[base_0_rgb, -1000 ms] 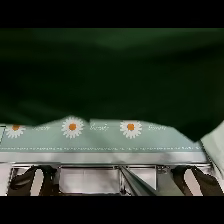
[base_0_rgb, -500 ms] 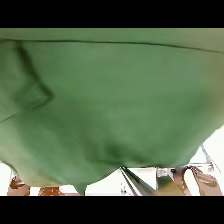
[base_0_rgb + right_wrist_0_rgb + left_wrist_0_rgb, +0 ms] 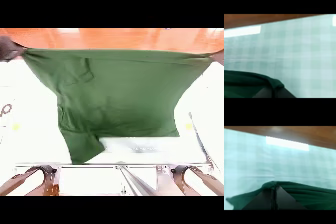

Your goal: Fold the shirts.

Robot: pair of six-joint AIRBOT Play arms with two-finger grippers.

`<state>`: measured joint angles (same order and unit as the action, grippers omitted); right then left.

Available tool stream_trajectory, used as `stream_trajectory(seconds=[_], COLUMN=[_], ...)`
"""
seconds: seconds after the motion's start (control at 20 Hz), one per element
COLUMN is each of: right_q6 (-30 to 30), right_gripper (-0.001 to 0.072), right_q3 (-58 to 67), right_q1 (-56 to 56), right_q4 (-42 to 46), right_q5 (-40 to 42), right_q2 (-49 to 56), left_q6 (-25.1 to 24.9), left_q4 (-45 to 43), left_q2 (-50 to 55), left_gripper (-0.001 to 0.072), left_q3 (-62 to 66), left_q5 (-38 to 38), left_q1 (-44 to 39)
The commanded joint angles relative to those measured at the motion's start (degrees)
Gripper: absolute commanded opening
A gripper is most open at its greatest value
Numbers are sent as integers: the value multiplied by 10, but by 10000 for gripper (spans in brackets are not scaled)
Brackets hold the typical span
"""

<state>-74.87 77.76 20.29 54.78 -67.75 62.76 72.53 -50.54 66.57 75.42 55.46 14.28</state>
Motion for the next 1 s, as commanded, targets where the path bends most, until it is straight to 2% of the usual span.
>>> stream_trajectory(seconds=[0.0, 0.15, 0.35, 0.6, 0.8, 0.95], right_q6=[17, 26, 12, -13, -16, -16], right_gripper=[22, 22, 22, 22, 22, 22], right_q3=[-3, 32, 127, 211, 243, 243], right_q1=[-26, -50, -65, -64, -65, -61], right_q4=[-51, -91, -97, -94, -92, -80], right_q5=[113, 194, 198, 193, 184, 153], right_q2=[152, 263, 377, 446, 473, 474], left_q6=[-39, -27, 7, 8, 8, 8], left_q4=[20, 21, 22, 22, 22, 21], left_q2=[133, 208, 288, 347, 353, 353], left_gripper=[21, 21, 21, 21, 21, 21], left_q3=[0, 19, 59, 105, 108, 108], left_q5=[-129, -195, -194, -141, -120, -57], left_q1=[-48, -68, -71, -71, -71, -70])
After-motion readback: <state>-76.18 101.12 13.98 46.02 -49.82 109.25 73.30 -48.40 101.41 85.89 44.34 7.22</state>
